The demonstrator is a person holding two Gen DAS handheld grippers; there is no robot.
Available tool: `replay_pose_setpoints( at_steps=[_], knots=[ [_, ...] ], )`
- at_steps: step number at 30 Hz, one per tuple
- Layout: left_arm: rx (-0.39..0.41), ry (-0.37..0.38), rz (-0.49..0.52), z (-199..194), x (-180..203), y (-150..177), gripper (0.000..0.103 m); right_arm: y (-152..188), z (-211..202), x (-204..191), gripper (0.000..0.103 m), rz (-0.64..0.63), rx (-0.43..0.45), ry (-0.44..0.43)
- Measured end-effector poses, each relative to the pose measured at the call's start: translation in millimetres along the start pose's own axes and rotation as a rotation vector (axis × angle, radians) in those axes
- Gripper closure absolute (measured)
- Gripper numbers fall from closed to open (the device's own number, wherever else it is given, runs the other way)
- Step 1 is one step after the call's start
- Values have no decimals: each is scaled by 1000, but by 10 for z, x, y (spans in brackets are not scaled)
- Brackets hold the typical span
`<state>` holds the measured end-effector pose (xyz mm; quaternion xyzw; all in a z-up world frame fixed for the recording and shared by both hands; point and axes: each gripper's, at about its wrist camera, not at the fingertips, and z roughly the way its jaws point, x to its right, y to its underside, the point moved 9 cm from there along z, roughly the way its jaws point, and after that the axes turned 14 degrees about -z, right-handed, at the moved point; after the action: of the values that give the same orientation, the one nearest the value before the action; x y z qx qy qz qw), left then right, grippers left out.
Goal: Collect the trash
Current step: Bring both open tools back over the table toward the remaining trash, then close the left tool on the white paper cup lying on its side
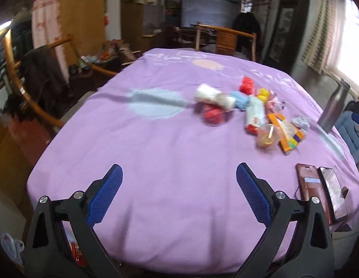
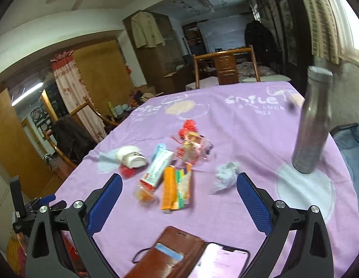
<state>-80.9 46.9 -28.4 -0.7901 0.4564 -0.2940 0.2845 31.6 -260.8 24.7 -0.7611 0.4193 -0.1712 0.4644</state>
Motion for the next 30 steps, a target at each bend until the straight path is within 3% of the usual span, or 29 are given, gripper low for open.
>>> replay_pose_setpoints(
  at_steps=[11,23,30],
  knots=[
    [-61,41,73,465,615,-113,8,149,432,320,6,26,-84,14],
    [-113,48,70,895,836,-307,8,195,958,622,6,77,-133,-17],
    [-123,12,10,1269,794,-637,8,282,1133,669,6,93,-150,-72]
  ],
)
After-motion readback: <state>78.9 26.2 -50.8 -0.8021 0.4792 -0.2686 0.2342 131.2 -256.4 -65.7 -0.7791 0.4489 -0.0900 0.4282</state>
